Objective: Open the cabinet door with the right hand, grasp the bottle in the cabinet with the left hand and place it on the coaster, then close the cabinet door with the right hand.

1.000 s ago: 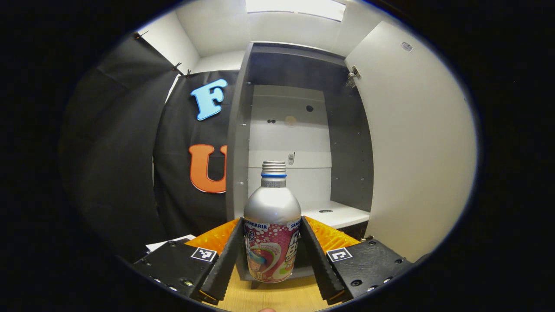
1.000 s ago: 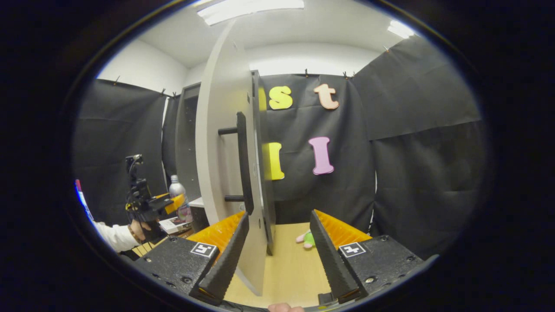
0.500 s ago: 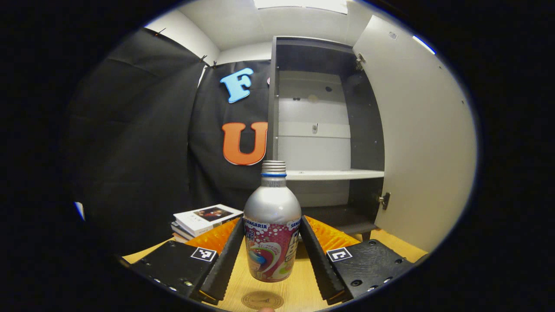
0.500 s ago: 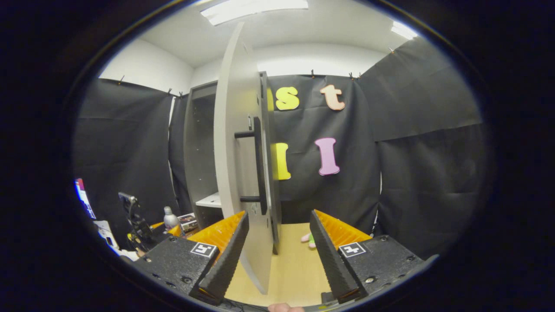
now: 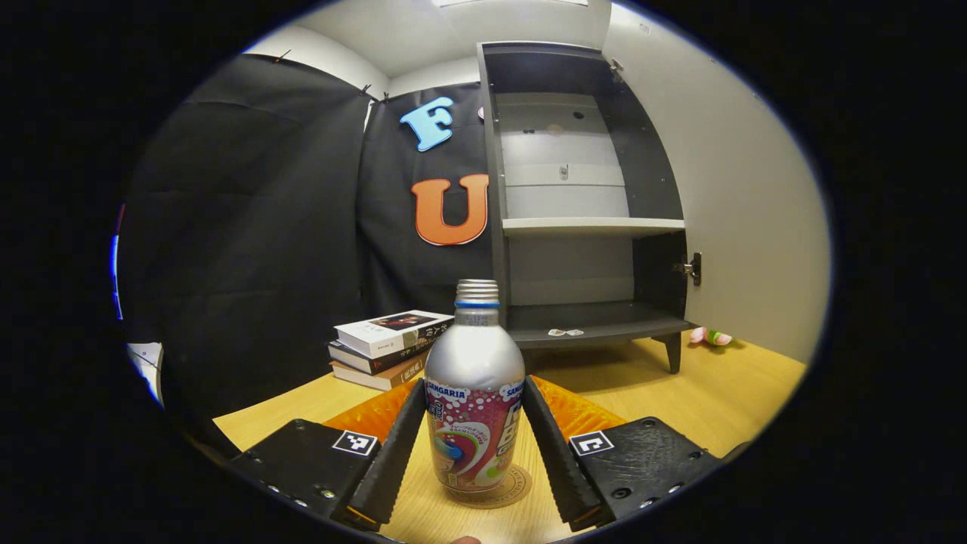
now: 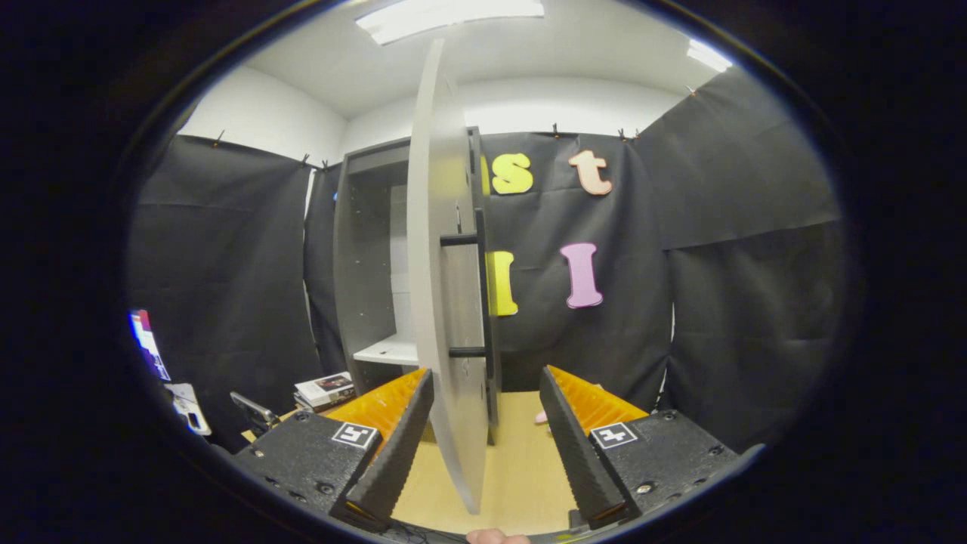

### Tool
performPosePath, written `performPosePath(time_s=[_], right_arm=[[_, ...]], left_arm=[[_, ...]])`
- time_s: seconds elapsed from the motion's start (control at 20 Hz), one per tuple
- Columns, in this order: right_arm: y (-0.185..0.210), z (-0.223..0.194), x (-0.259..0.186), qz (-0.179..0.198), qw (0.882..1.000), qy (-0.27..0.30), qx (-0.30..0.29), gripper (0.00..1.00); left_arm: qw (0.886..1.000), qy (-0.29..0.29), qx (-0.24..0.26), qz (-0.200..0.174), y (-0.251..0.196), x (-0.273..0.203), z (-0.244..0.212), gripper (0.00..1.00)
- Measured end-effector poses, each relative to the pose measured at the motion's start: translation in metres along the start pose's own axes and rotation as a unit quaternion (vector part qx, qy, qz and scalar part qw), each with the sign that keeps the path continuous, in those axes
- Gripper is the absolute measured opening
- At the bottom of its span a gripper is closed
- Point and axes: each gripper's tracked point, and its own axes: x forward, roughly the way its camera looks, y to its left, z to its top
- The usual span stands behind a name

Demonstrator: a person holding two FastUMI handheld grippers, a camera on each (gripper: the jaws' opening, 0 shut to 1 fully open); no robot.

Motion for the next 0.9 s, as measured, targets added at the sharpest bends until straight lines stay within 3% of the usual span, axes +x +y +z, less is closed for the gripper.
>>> performPosePath(time_s=[0.2,0.9], right_arm=[[-0.004,0.004,-0.002,-0.01,1.0,0.0,-0.004,0.88],[-0.009,0.007,-0.004,-0.024,1.0,0.004,-0.012,0.88]], left_arm=[[1.0,0.019,-0.013,0.01,0.005,0.006,-0.027,0.77],[1.0,0.005,-0.023,0.014,-0.006,0.014,-0.037,0.77]])
